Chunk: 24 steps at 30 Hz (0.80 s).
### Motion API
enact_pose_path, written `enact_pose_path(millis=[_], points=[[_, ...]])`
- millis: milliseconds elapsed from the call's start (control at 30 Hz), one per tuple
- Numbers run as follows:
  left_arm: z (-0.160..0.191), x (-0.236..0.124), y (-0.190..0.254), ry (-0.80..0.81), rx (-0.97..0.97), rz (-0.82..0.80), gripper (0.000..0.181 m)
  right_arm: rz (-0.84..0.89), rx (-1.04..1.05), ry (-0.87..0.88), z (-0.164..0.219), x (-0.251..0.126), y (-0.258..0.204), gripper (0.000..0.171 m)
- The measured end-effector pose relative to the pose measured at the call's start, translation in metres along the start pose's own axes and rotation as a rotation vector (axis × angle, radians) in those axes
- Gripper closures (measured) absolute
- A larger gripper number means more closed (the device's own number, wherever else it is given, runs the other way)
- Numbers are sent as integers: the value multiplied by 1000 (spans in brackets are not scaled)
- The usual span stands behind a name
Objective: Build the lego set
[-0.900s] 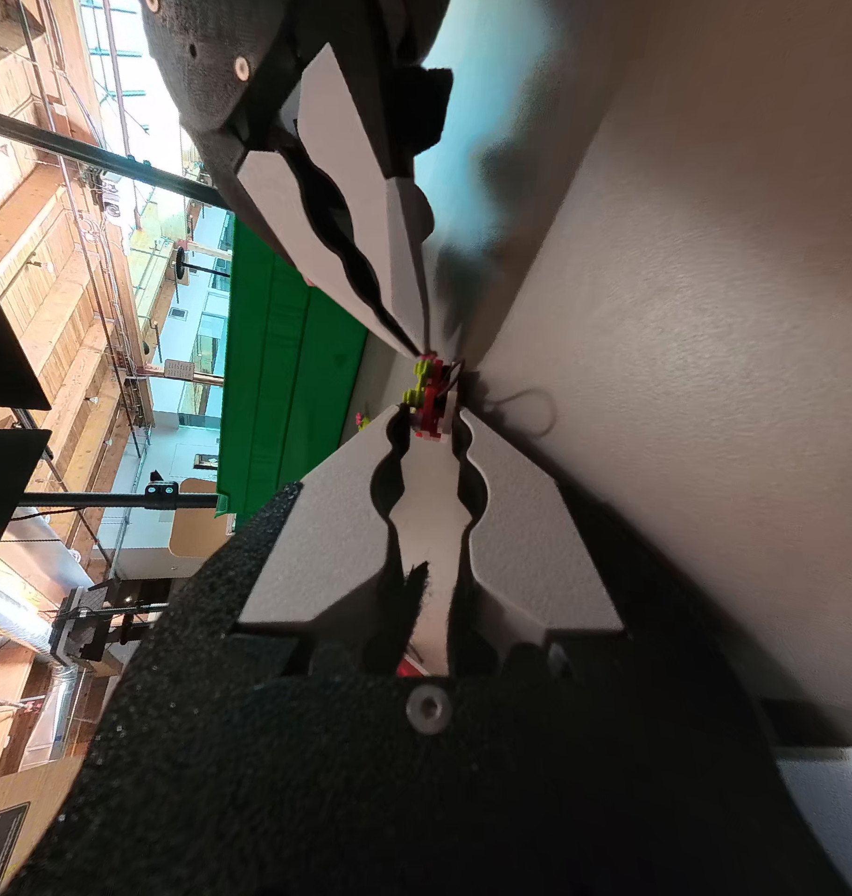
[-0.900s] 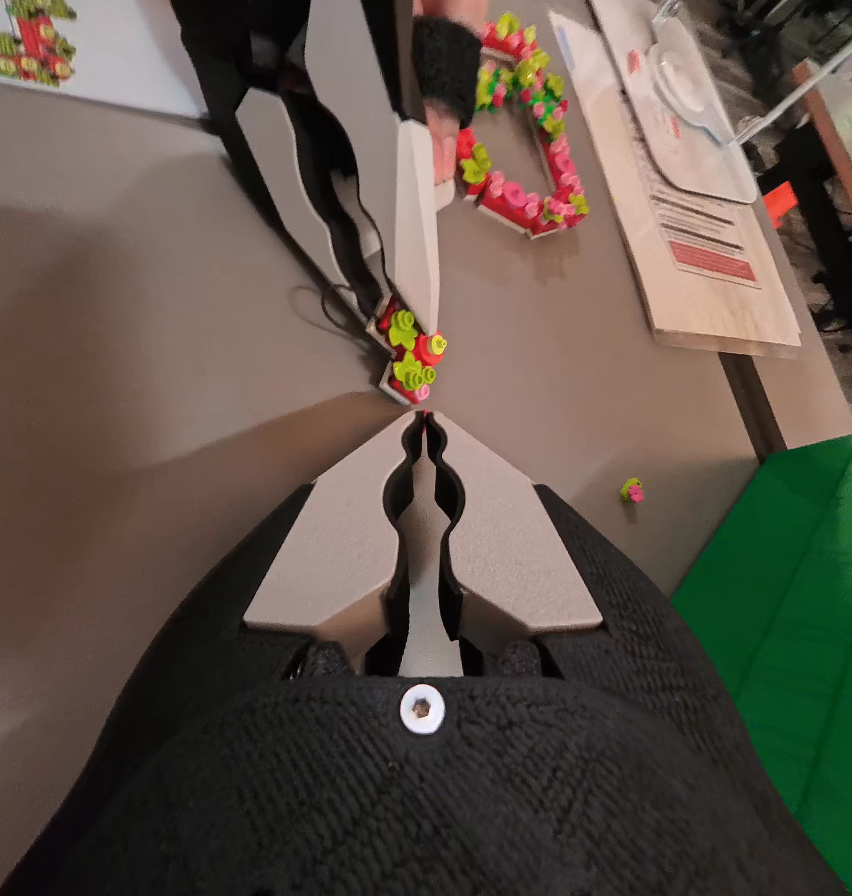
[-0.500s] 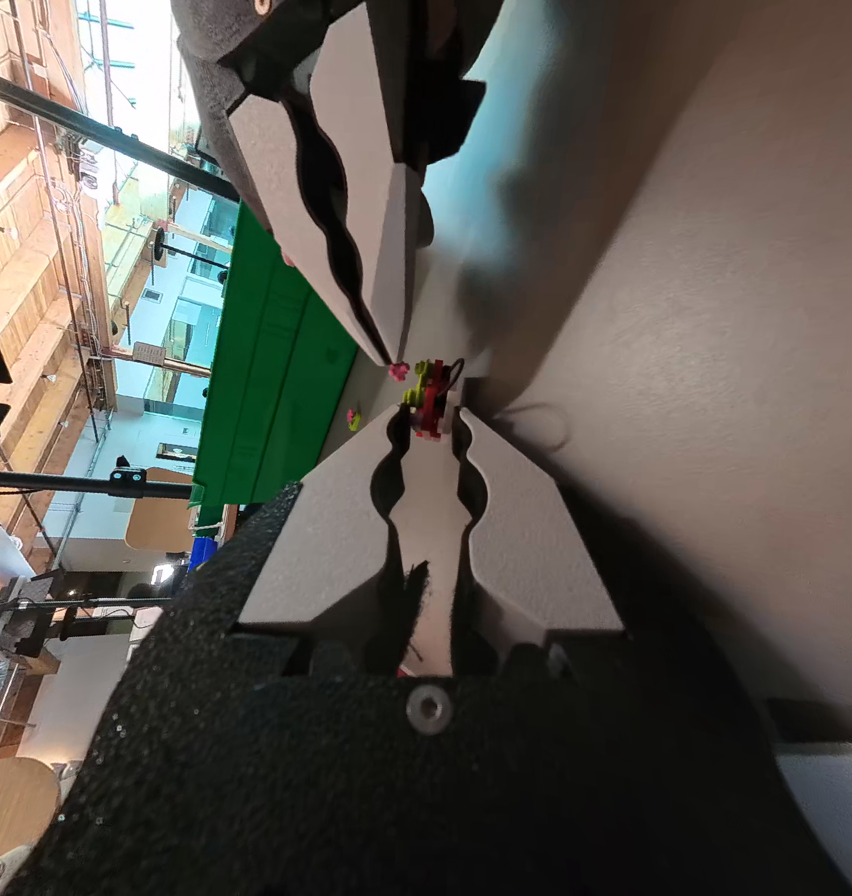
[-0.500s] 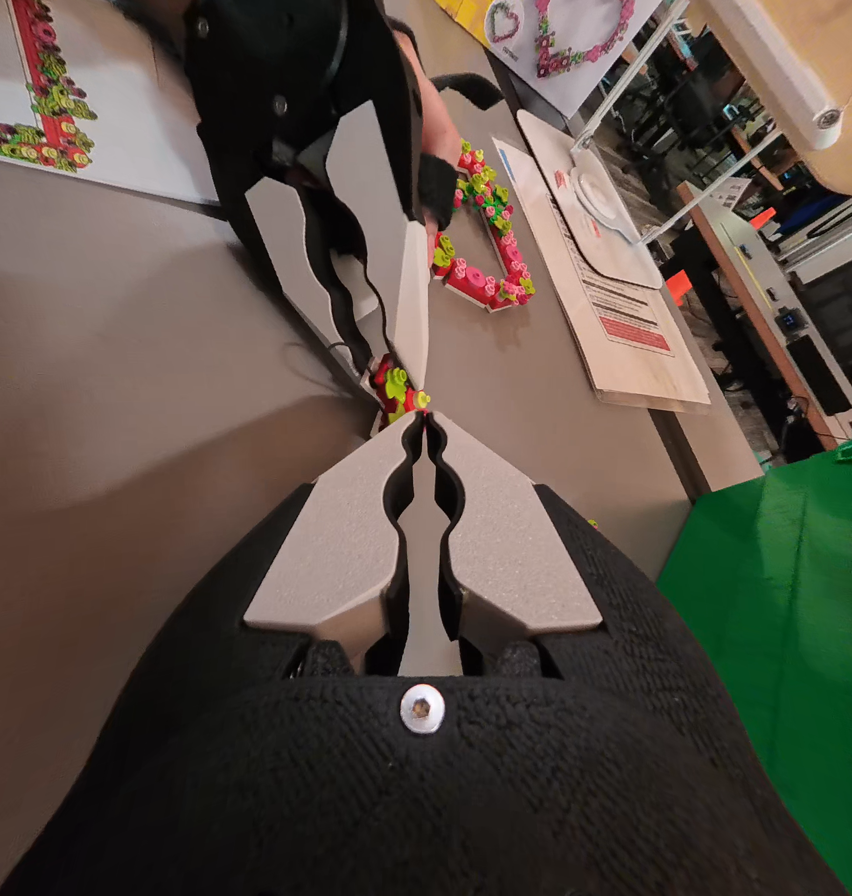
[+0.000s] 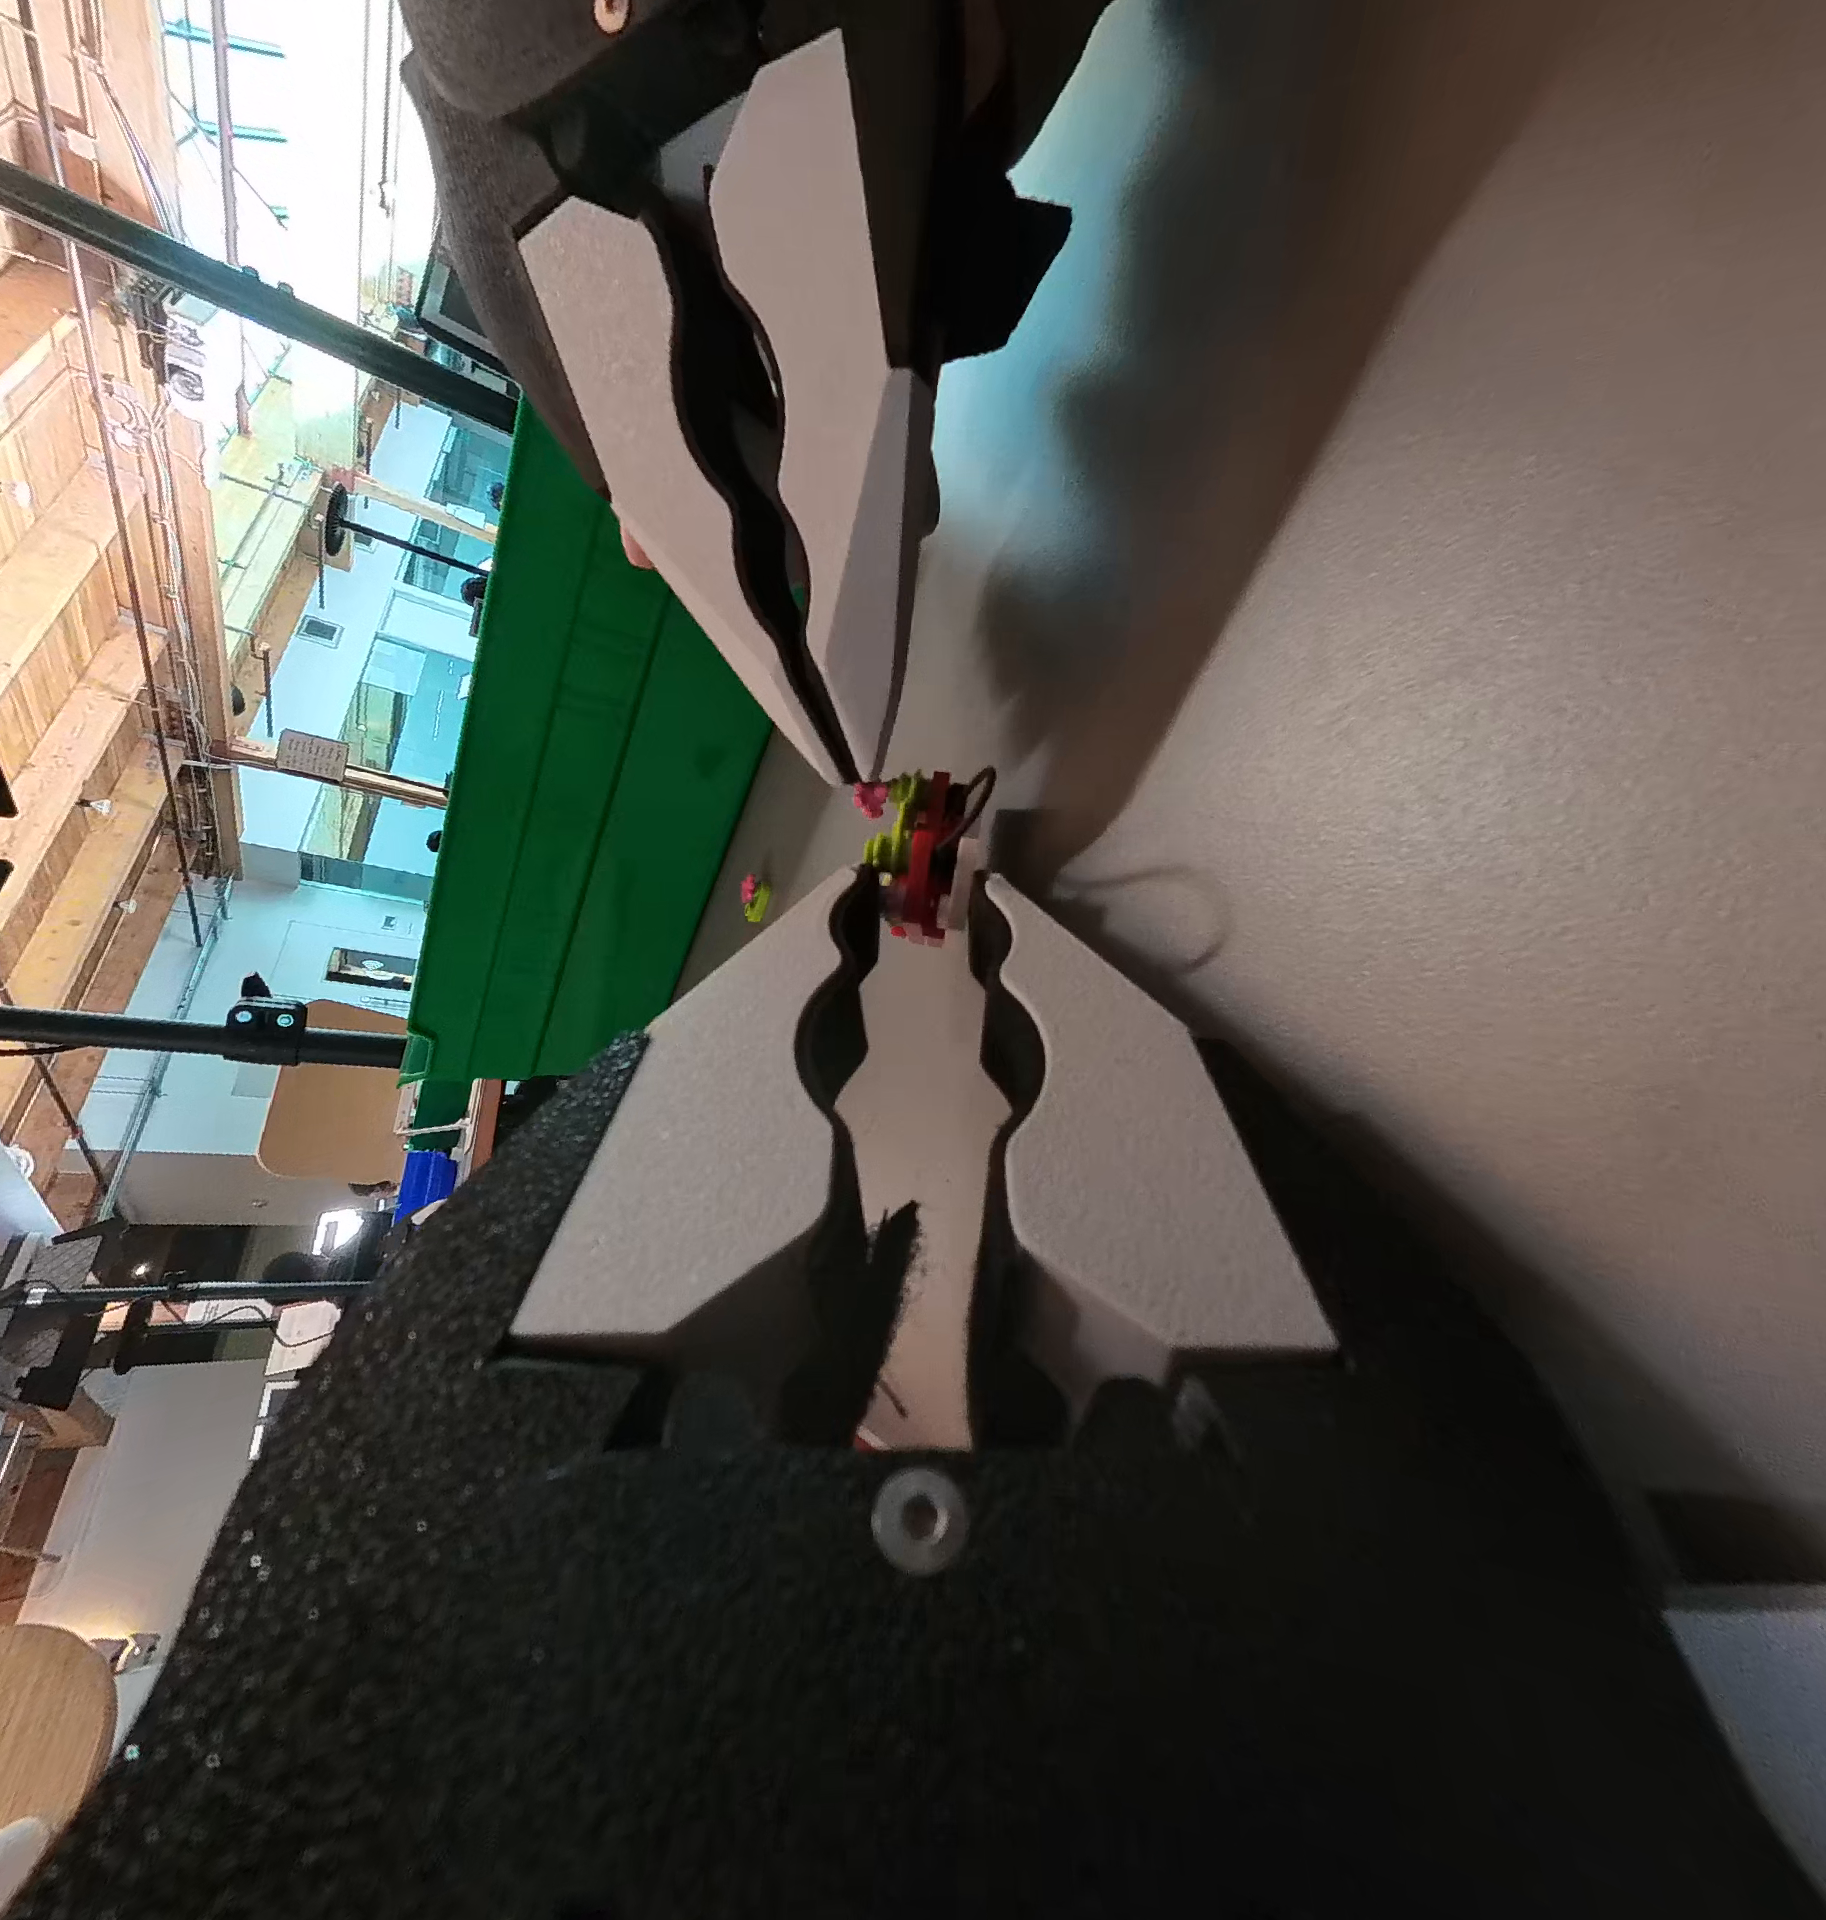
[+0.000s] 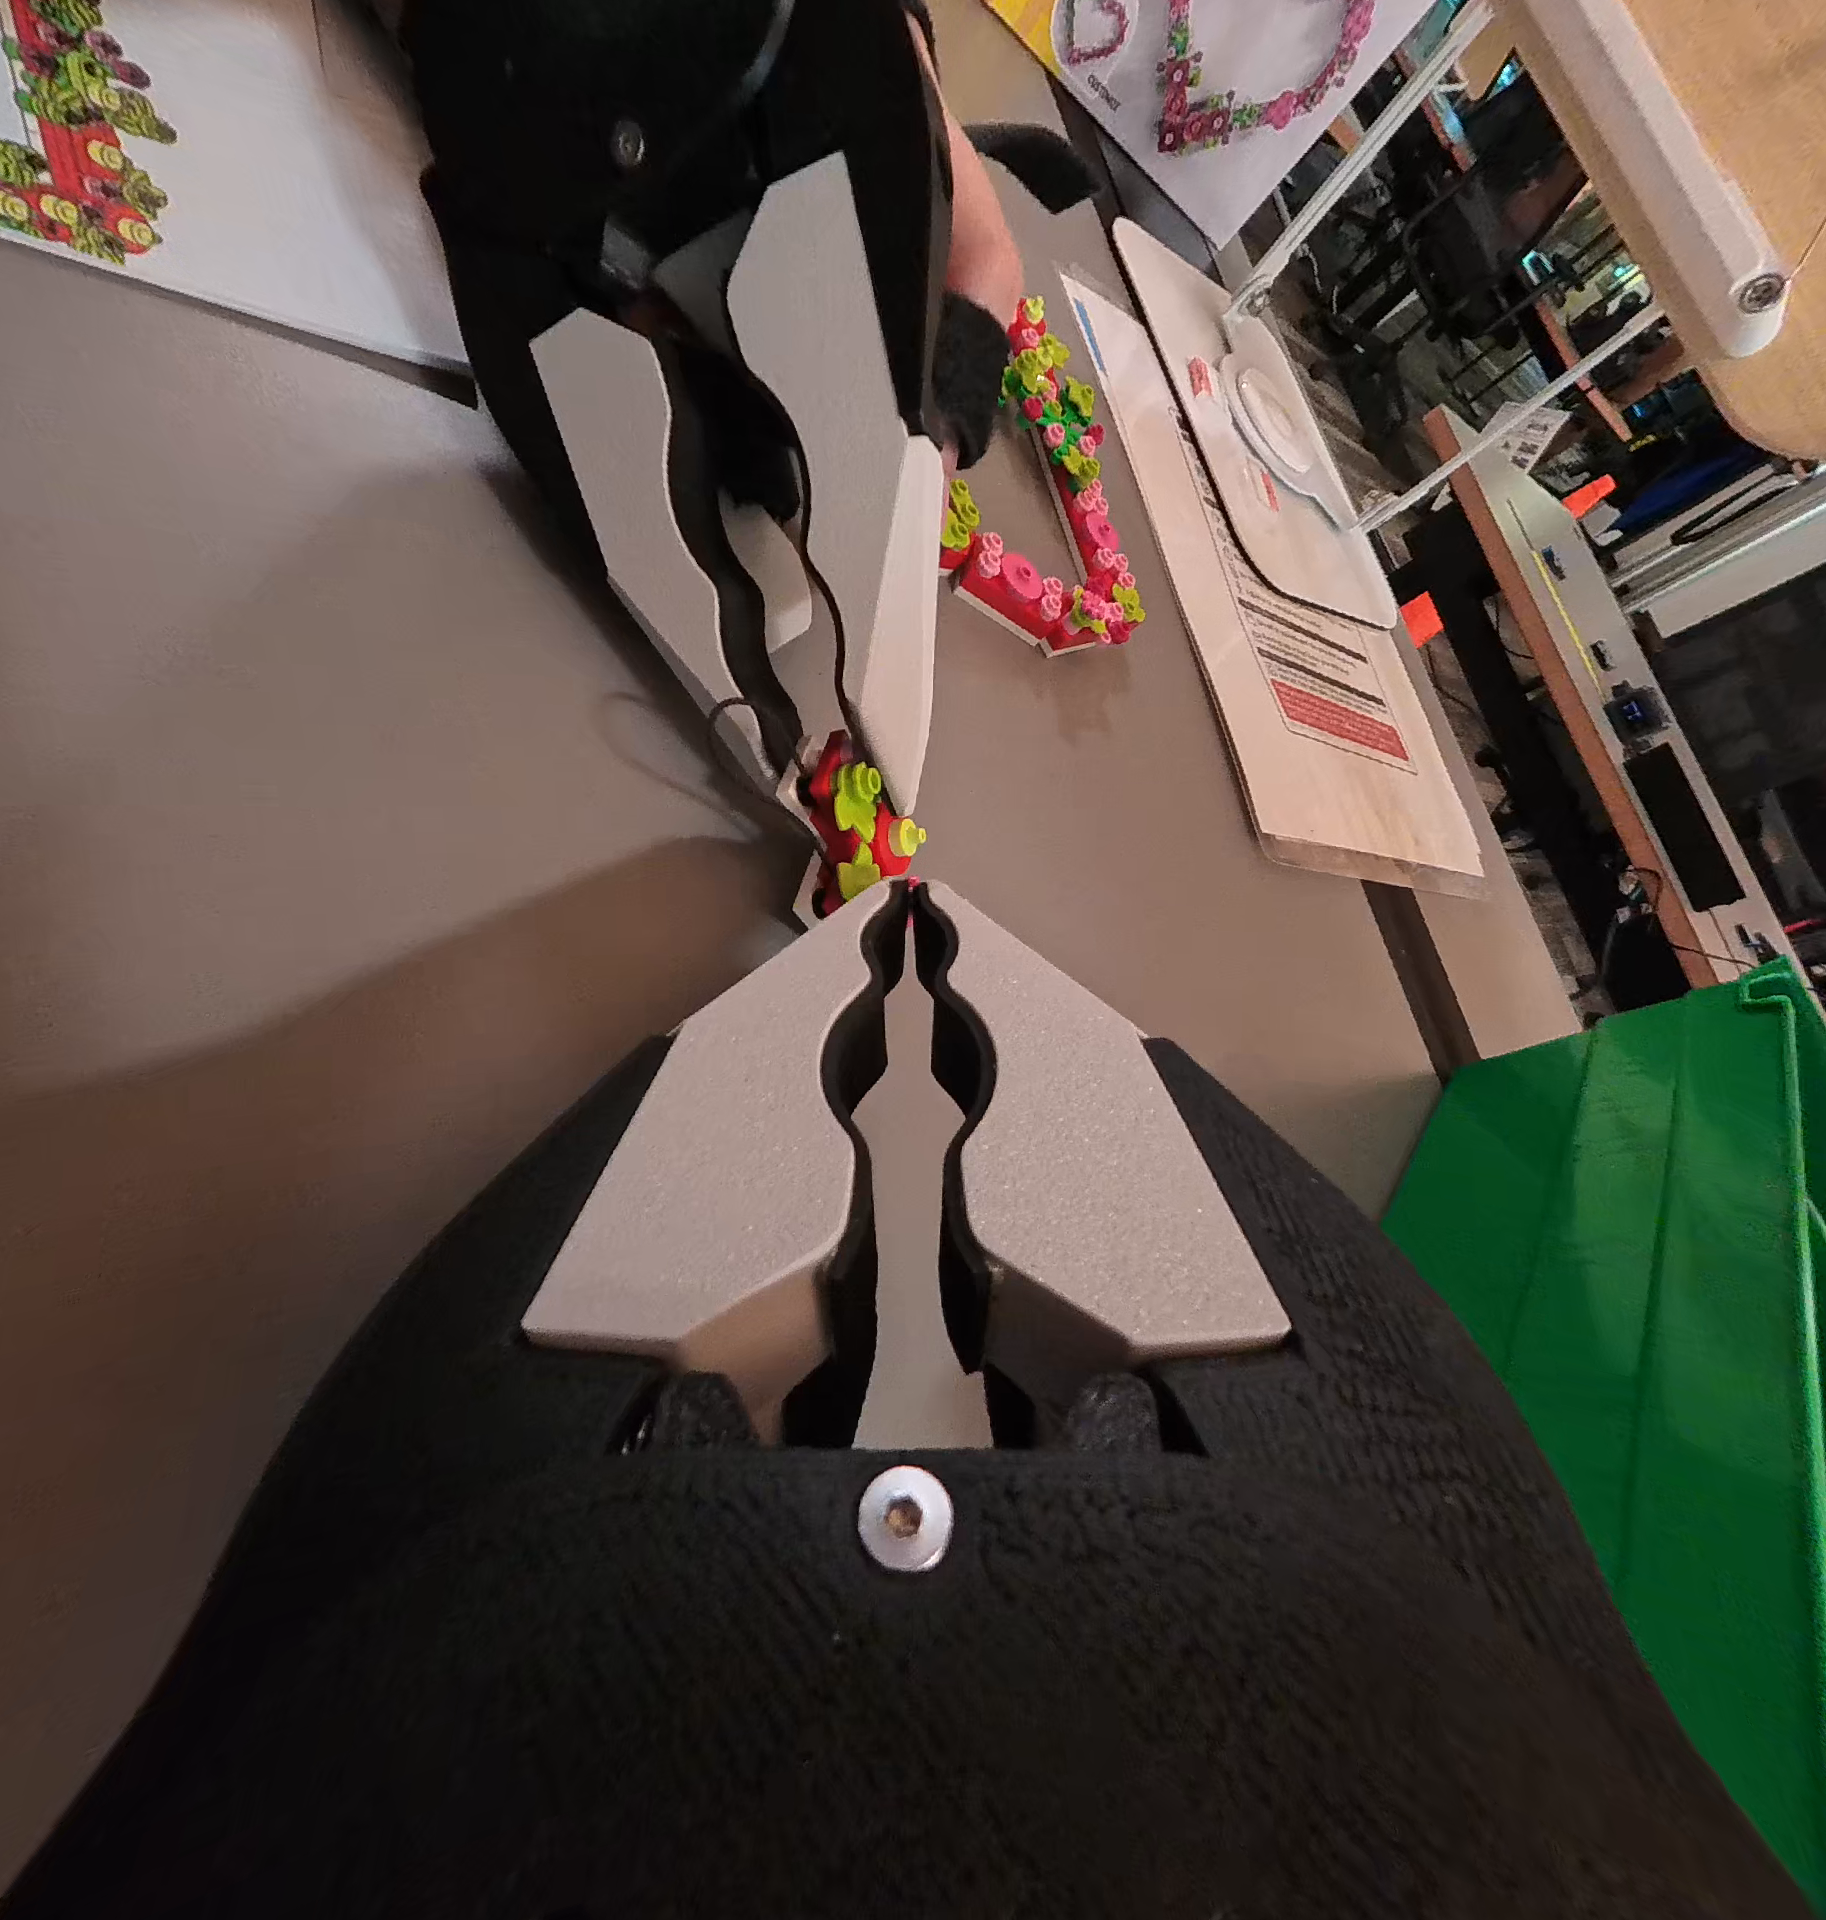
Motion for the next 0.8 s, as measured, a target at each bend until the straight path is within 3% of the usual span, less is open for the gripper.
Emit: enact_pose_path(millis=[800], points=[[0, 0, 2, 1, 11, 16, 166, -97, 63, 28, 1, 1, -8, 159]])
Point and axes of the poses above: each gripper's, where its closed fingertips meet, x out along the fingers, z out of its underside, y = z × x across the jaws, the point moved 3 cm from there along -x, back along the fingers, and after that the axes turned 10 degrees about -z, right-handed, at the moved point
